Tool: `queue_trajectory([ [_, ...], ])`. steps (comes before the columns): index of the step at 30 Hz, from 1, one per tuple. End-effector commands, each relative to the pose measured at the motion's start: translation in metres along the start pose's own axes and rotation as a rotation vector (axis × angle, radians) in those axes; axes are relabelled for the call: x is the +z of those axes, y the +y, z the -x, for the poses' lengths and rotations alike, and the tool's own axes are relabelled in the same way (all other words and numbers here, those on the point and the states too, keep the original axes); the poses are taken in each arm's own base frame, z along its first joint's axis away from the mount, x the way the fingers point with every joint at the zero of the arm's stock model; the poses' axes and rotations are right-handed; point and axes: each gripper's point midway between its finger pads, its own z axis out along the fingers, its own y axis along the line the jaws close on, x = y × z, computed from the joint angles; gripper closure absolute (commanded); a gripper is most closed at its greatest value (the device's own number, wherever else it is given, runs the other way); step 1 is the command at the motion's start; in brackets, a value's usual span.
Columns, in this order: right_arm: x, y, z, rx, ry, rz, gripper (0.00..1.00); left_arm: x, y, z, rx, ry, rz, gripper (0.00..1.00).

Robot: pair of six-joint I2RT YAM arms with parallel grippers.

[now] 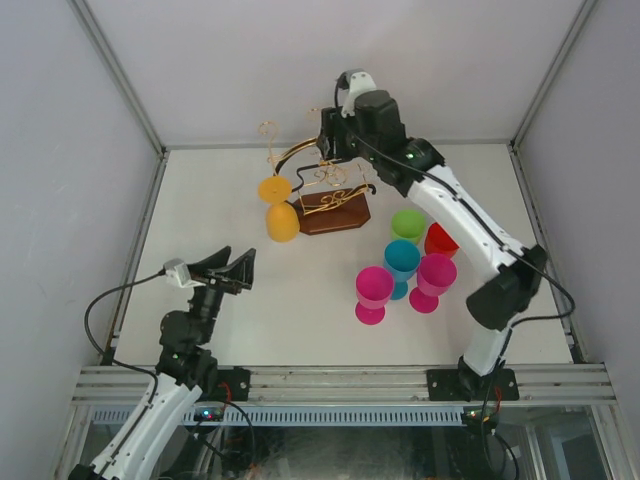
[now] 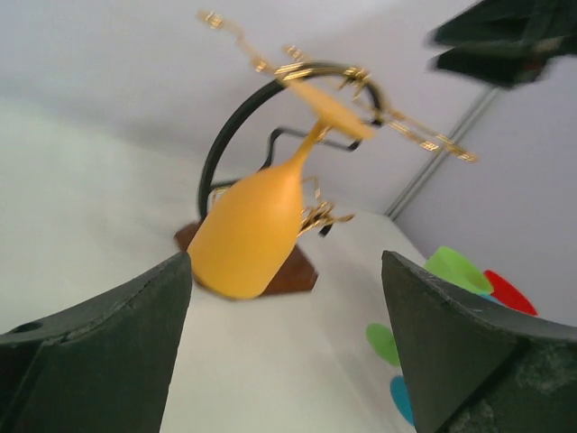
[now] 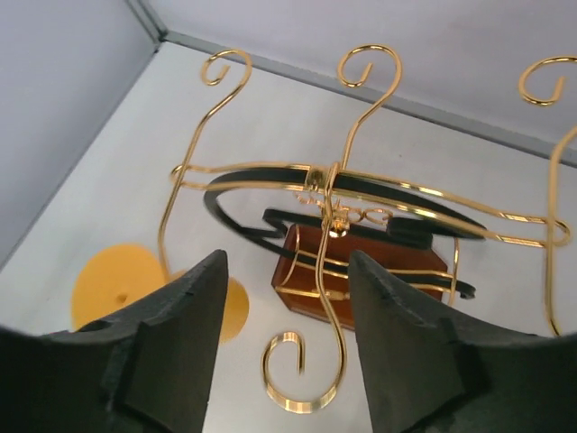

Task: Place the wine glass upside down on the wine glass rack
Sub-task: Move the wine rack to the center of the board.

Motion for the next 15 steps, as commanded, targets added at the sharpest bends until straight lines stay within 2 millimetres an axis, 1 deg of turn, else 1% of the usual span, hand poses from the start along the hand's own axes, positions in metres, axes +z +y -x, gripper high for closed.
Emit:
queue_trajectory([
  [1,-0.070,0.010,0.035,-0.032,-0.137,0.081,0.41,-0.012,0.039,-0.041,-0.066,0.151,0.205,0.10],
  [5,-0.112,0.003,0.015,-0.046,-0.162,0.111,0.32,-0.017,0.046,-0.037,-0.125,0.191,0.316,0.01],
  [7,-0.132,-0.005,0.003,-0.040,-0.162,0.099,0.28,-0.020,0.047,-0.036,-0.122,0.223,0.345,0.00],
  [8,-0.141,-0.010,-0.004,-0.033,-0.157,0.089,0.23,-0.022,0.048,-0.035,-0.118,0.240,0.362,0.00],
  [10,-0.158,-0.019,-0.020,-0.026,-0.137,0.069,0.16,-0.026,0.047,-0.036,-0.105,0.286,0.386,0.00],
  [11,-0.164,-0.023,-0.028,-0.027,-0.124,0.064,0.14,-0.027,0.046,-0.036,-0.091,0.311,0.390,0.00],
  [12,-0.172,-0.026,-0.036,-0.024,-0.114,0.055,0.09,-0.029,0.044,-0.035,-0.084,0.333,0.391,0.00],
  [15,-0.190,-0.035,-0.062,-0.027,-0.047,0.033,0.05,-0.032,0.041,-0.032,-0.066,0.390,0.409,0.00],
])
